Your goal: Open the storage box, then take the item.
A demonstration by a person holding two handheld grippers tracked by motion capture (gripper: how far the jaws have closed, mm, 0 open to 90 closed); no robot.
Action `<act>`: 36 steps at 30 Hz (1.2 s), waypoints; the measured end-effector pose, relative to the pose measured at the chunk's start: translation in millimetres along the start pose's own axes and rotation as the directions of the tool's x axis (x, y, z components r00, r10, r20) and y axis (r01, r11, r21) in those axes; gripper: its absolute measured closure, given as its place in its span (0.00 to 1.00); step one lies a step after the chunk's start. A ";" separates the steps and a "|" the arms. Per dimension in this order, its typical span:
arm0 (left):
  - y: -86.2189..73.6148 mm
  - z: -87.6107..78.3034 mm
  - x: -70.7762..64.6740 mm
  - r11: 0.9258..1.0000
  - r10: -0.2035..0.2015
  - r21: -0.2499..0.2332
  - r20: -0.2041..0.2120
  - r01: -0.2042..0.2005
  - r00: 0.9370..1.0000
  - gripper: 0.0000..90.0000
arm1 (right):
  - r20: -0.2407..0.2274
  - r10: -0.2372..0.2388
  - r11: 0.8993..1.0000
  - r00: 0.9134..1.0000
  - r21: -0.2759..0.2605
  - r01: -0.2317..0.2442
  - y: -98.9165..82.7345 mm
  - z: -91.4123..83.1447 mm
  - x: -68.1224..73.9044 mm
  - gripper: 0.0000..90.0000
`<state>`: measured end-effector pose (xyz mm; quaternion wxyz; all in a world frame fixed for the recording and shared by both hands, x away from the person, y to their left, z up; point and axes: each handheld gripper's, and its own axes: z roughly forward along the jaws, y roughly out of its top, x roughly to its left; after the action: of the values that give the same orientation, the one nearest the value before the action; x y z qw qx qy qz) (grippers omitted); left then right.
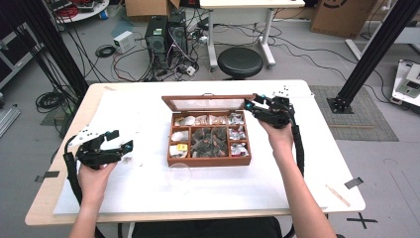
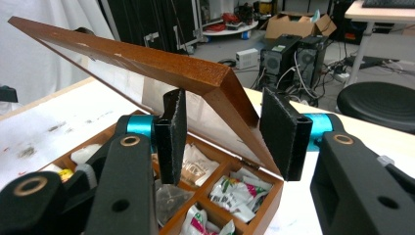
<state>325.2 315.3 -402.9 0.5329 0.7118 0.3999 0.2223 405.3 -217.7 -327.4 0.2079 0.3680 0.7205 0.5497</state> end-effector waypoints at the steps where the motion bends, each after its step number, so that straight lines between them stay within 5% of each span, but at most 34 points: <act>1: 0.0 0.0 -0.1 1.000 0.002 0.001 -0.001 -0.002 1.000 0.26 | -0.003 0.000 1.000 1.000 -0.001 0.000 0.5 0.7 -0.7 0.60; 28: 2.5 3.1 -8.9 1.000 0.017 -0.008 0.010 -0.017 1.000 0.26 | 0.014 -0.024 1.000 1.000 -0.002 0.024 12.3 8.8 -6.9 0.58; 36: 9.3 5.4 -14.5 1.000 0.004 -0.004 0.045 -0.004 0.999 0.26 | 0.018 -0.025 1.000 1.000 -0.001 0.025 12.4 8.7 -6.4 0.57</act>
<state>323.9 299.5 -394.4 0.5427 0.7164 0.3859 0.2082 419.3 -215.5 -319.0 0.2214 0.3636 0.7229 0.5442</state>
